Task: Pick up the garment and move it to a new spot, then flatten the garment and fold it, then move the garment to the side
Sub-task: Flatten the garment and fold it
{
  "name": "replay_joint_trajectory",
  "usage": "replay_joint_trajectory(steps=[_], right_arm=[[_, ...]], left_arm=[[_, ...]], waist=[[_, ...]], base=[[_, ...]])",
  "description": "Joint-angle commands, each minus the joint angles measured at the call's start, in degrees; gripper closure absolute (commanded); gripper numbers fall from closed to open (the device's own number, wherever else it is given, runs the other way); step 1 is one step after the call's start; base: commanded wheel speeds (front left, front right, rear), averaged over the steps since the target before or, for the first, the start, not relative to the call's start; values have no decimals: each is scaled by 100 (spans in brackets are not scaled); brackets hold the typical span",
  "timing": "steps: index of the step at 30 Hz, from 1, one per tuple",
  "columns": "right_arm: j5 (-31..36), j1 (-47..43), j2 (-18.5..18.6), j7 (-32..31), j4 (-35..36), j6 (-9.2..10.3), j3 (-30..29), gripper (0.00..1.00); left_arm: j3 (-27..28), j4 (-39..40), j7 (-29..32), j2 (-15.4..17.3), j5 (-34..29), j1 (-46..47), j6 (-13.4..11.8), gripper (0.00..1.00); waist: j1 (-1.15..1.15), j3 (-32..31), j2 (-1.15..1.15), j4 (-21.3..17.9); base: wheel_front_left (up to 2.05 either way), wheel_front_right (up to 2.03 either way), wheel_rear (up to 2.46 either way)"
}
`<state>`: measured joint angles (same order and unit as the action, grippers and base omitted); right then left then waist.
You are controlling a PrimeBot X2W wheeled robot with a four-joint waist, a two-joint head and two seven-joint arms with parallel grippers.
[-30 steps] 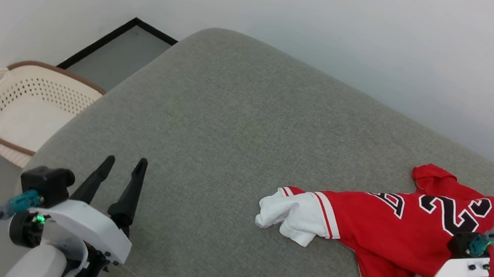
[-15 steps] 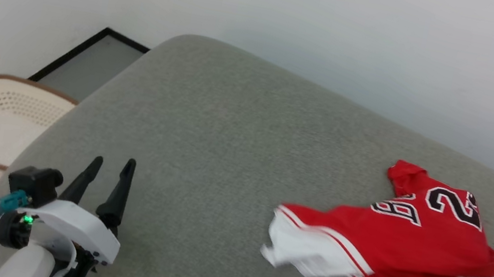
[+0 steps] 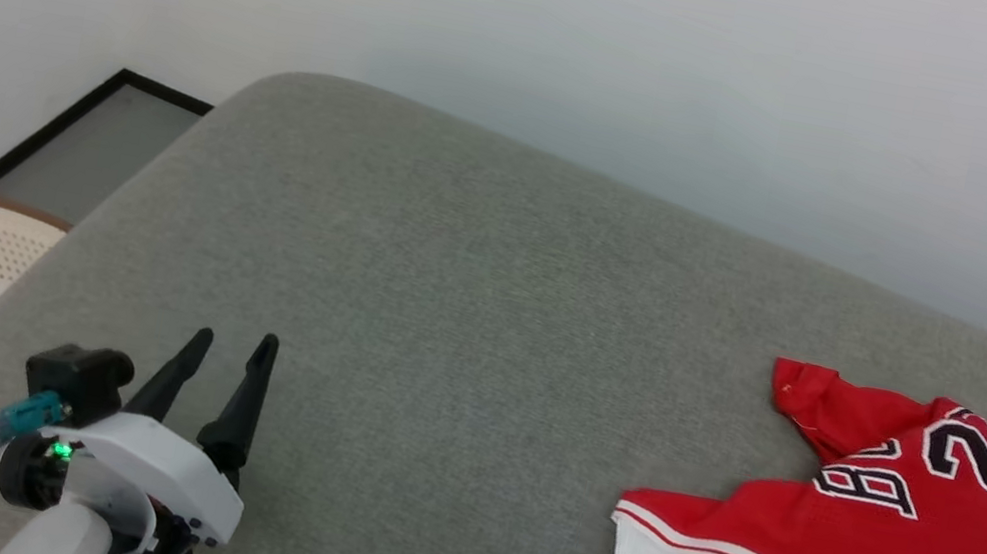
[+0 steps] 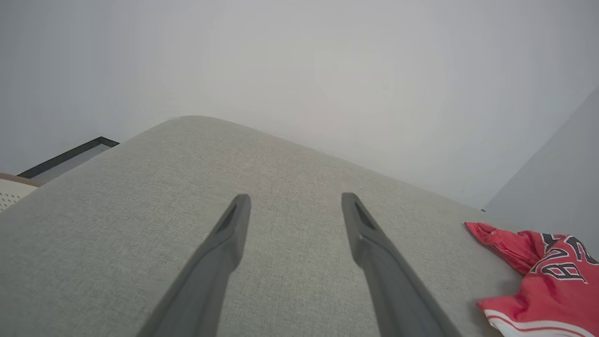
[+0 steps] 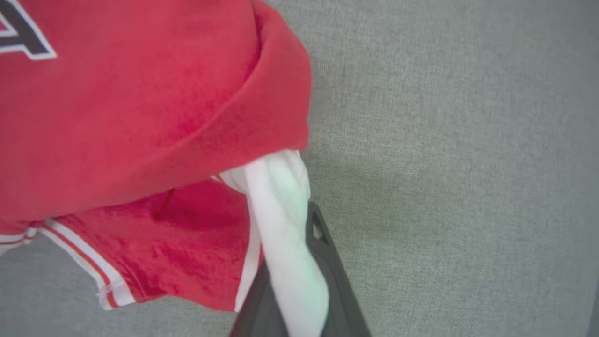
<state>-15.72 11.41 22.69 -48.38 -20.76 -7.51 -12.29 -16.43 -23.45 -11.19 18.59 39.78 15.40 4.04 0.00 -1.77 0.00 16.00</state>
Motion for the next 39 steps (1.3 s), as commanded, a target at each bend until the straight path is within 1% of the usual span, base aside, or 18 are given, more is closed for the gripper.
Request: replay_joint_trajectory(steps=[1, 3, 12, 13, 14, 15, 19, 26, 33, 36, 39], right_arm=[[24, -51, -48, 53, -45, 4, -31, 100], [73, -31, -73, 154, -184, 4, -72, 100], [155, 413, -111, 727, -1140, 4, 129, 100], [164, 483, -116, 770, -1239, 4, 147, 88], [199, 551, -116, 814, -1317, 4, 171, 54], [240, 609, -120, 853, -1383, 4, 196, 0], [213, 842, -104, 896, -1572, 4, 316, 0], [-20, 913, -80, 1005, -1275, 4, 596, 0], [-333, 487, -39, 1424, -315, 4, 841, 0], [-307, 201, 24, 1828, 119, 5, 948, 0], [-187, -94, -18, 2483, 555, 5, 1036, 0]], left_arm=[[0, 3, -3, 24, 6, -17, 4, 0], [-14, -10, 35, 33, 24, -1, 11, 0], [-109, -92, 121, 5, 34, 192, 37, 0], [-120, -102, 139, 11, 34, 199, 43, 0], [-132, -113, 151, 20, 29, 198, 45, 0], [-135, -120, 164, 33, 33, 199, 35, 0], [-119, -104, 235, 91, 73, 201, 27, 0], [-48, -4, 252, 208, 119, 58, -51, 0], [15, 202, 181, 263, 158, -143, -141, 0], [52, 288, 144, 284, 178, -186, -197, 0], [75, 383, 114, 304, 194, -236, -214, 0]], waist=[[0, 35, 0, -46], [0, 69, 0, -75], [0, 143, 0, -86], [0, 139, 0, -89], [0, 131, 0, -93], [0, 117, 0, -100], [0, 72, 0, -175], [0, -13, 0, -414], [0, -35, 0, -769], [0, -21, 0, -929], [0, 1, 0, -1100]], base=[[0, 0, 0], [0, 0, 0], [0, 0, 0], [0, 0, 0], [0, 0, 0], [0, 0, 0], [0, 0, 0], [0, 0, 0], [0, 0, 0], [0, 0, 0], [0, 0, 0]])
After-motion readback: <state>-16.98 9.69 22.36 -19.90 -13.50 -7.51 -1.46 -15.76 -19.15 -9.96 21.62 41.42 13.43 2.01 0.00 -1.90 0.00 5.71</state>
